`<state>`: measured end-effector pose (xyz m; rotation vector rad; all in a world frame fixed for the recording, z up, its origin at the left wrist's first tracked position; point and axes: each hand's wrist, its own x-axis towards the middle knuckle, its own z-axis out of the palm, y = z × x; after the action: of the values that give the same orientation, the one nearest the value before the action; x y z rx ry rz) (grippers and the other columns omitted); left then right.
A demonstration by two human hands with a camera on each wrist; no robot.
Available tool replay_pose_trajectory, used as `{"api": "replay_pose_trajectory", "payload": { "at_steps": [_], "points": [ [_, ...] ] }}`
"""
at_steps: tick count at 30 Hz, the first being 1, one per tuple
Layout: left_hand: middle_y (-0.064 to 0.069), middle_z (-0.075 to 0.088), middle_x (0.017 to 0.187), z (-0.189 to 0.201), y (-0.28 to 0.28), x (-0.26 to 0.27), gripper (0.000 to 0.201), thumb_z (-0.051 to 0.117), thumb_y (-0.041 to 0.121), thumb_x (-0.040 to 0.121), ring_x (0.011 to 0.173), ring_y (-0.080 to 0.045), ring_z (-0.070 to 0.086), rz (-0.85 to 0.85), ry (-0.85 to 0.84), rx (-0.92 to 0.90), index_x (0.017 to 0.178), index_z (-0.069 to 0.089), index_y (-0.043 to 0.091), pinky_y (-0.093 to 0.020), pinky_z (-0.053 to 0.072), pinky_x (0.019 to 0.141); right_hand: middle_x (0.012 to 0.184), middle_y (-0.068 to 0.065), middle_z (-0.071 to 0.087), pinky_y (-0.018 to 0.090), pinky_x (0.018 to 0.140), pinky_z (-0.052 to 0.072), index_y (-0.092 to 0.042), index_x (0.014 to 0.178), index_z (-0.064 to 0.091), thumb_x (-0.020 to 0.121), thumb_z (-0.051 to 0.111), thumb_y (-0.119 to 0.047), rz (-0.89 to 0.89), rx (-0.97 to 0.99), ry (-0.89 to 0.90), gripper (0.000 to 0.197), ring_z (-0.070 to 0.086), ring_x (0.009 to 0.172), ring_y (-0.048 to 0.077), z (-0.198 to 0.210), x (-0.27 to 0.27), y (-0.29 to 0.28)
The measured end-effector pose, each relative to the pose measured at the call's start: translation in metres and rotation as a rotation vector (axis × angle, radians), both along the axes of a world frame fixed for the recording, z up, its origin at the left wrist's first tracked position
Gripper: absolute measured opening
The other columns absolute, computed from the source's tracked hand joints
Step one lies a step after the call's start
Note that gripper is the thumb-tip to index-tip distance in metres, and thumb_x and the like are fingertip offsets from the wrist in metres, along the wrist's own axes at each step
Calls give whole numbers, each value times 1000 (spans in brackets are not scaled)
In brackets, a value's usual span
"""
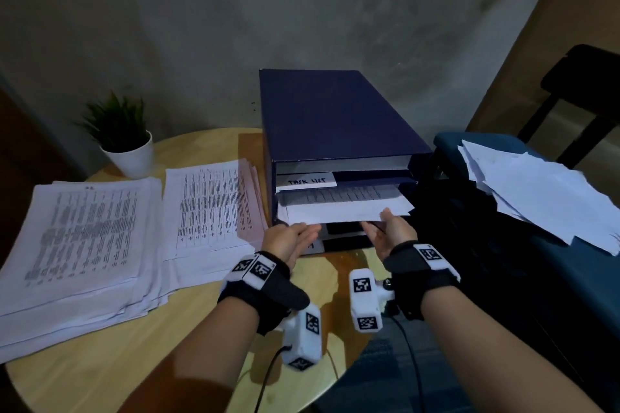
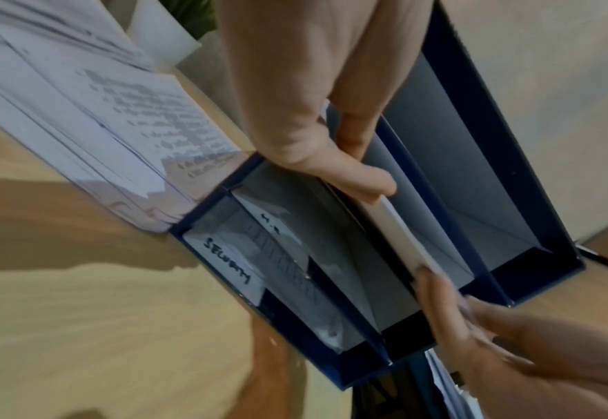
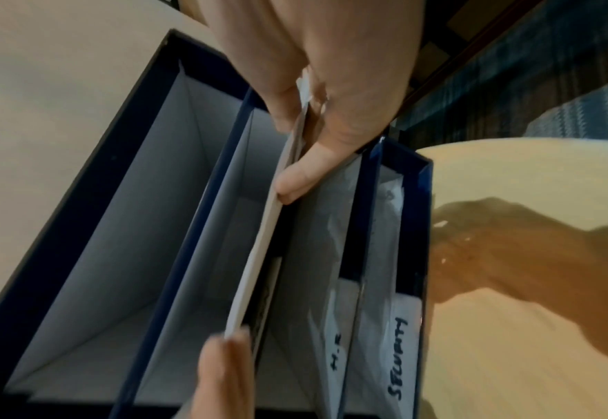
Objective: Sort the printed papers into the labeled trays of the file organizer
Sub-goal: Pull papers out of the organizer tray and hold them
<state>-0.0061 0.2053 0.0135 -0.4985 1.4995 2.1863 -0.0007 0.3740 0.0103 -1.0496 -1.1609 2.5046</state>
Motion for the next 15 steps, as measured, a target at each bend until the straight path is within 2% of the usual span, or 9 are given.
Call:
{"api": "replay_pose_trajectory", "payload": {
  "at_steps": [2, 4, 5, 6, 8, 10, 11, 13, 15],
  "points": [
    [-31, 54, 128, 1, 6, -7, 38, 37, -3, 99, 117, -30, 58, 35, 36, -25, 134, 31, -18, -28, 46, 93, 123, 27, 53, 33, 86, 48, 11, 134, 36, 99, 41, -3, 58, 7, 31, 39, 62, 96, 36, -2, -6, -14],
    [-33, 52, 128, 0, 12, -14, 38, 34, -4, 99, 120, -34, 55, 89, 64, -28, 134, 30, -19, -31, 45, 96, 99, 26, 59, 33, 84, 46, 15, 132, 35, 99, 38, 0, 84, 42, 46, 37, 60, 74, 30, -3, -12, -25],
    [-33, 52, 126, -2, 14, -17, 37, 35, -4, 99, 119, -35, 56, 115, 70, -30, 132, 31, -19, -32, 45, 97, 89, 23, 58, 33, 83, 47, 15, 132, 34, 99, 38, 1, 80, 61, 42, 37, 59, 71, 30, -3, -17, -28],
    [-34, 53, 123, -2, 16, -19, 33, 37, -3, 99, 117, -35, 56, 127, 68, -36, 128, 36, -18, -33, 45, 95, 86, 23, 57, 33, 79, 49, 15, 133, 34, 98, 38, 2, 66, 78, 33, 38, 58, 71, 32, -3, -21, -29],
    [-33, 56, 124, -2, 17, -22, 24, 40, 3, 99, 117, -38, 57, 144, 40, -46, 114, 48, -14, -34, 47, 90, 96, 29, 60, 30, 68, 54, 15, 132, 36, 97, 40, 4, 55, 102, -11, 37, 59, 72, 36, -1, -27, -30],
    [-29, 58, 124, -5, 13, -23, 29, 43, 8, 99, 114, -37, 60, 109, 46, -98, 119, 50, -11, -33, 48, 87, 103, 28, 62, 27, 60, 56, 13, 127, 43, 97, 42, 2, 61, 139, -63, 32, 65, 71, 35, -1, -31, -28],
    [-28, 60, 123, -8, 10, -22, 32, 44, 10, 99, 109, -36, 63, 84, 44, -114, 123, 50, -9, -32, 50, 83, 95, 22, 65, 23, 52, 56, 10, 121, 48, 97, 44, -1, 74, 170, -87, 27, 67, 62, 28, -3, -33, -27],
    [-25, 63, 117, -13, 0, -20, 32, 45, 10, 98, 86, -28, 66, 49, 50, -127, 124, 52, -7, -24, 55, 69, 70, 10, 65, 17, 40, 51, 0, 108, 54, 96, 46, -4, 79, 226, -113, 15, 62, 39, 13, -8, -36, -24],
    [-21, 65, 114, -20, -13, -19, 29, 45, 11, 98, 80, -22, 64, 9, 62, -177, 122, 54, -3, -20, 53, 65, 54, 5, 65, 13, 38, 48, -1, 104, 54, 95, 46, -3, 58, 255, -104, 12, 60, 34, 10, -10, -38, -20]
  ]
}}
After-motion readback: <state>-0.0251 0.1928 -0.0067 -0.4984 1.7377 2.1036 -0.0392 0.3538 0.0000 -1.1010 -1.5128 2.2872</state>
